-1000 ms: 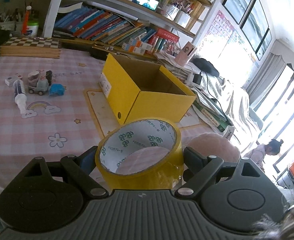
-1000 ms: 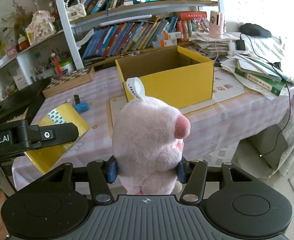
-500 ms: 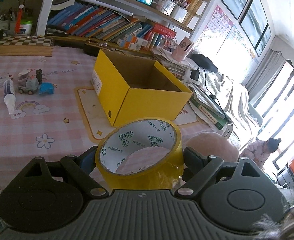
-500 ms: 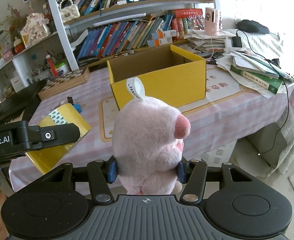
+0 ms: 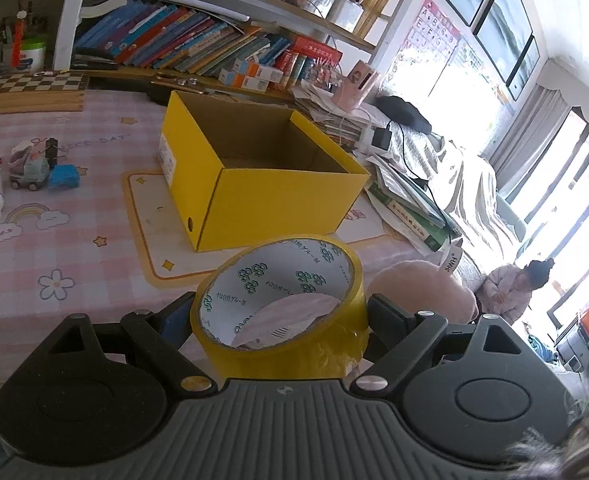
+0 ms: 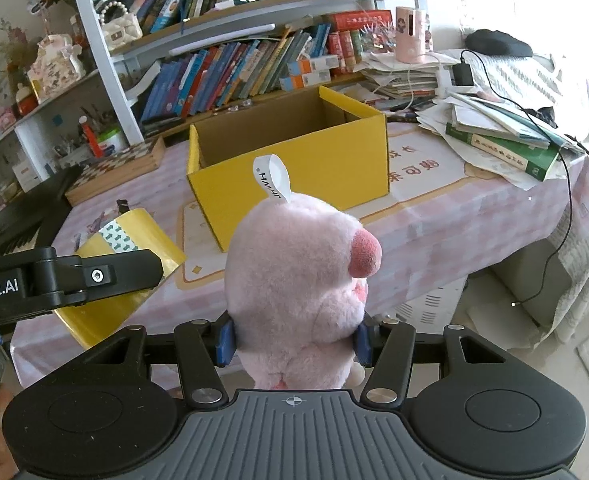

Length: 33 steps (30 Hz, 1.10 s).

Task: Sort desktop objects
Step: 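Lift the tape and pig and carry both toward the yellow box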

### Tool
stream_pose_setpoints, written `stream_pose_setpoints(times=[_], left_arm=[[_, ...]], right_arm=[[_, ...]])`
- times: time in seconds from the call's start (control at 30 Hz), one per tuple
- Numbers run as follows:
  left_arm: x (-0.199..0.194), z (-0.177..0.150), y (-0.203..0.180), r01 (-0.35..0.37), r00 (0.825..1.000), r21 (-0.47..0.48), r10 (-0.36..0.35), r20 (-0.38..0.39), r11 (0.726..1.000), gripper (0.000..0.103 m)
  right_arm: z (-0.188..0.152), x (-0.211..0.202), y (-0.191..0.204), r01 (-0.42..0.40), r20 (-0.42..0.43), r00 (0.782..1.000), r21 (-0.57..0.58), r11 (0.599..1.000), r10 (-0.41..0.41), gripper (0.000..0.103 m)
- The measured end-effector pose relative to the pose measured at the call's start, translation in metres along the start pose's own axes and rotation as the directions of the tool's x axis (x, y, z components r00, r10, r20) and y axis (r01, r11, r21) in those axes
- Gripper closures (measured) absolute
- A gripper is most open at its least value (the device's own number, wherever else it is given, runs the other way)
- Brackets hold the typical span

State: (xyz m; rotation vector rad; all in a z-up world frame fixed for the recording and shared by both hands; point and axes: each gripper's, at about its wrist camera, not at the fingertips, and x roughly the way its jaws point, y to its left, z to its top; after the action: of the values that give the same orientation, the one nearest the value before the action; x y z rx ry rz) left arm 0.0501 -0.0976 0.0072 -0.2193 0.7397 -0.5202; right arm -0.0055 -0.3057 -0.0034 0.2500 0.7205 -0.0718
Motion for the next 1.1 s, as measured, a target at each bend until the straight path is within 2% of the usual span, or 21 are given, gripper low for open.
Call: stream_pose_setpoints(times=[0.8, 1.1], left_arm=[[0.046, 0.015, -0.034, -0.008, 1.0, -0.001, 0.008, -0.016, 1.0, 0.014], [0.061, 0.024, -0.052, -0.002, 1.0, 0.033, 0.002, 0.01, 0.999, 0.014]], right_arm=[[0.029, 0.024, -0.042, -0.01, -0.028, 1.0, 0.0, 1.0, 0.01, 0.048], [0.043, 0.034, -0.059, -0.023, -0.027, 0.999, -0.013, 1.0, 0.022, 0.048]])
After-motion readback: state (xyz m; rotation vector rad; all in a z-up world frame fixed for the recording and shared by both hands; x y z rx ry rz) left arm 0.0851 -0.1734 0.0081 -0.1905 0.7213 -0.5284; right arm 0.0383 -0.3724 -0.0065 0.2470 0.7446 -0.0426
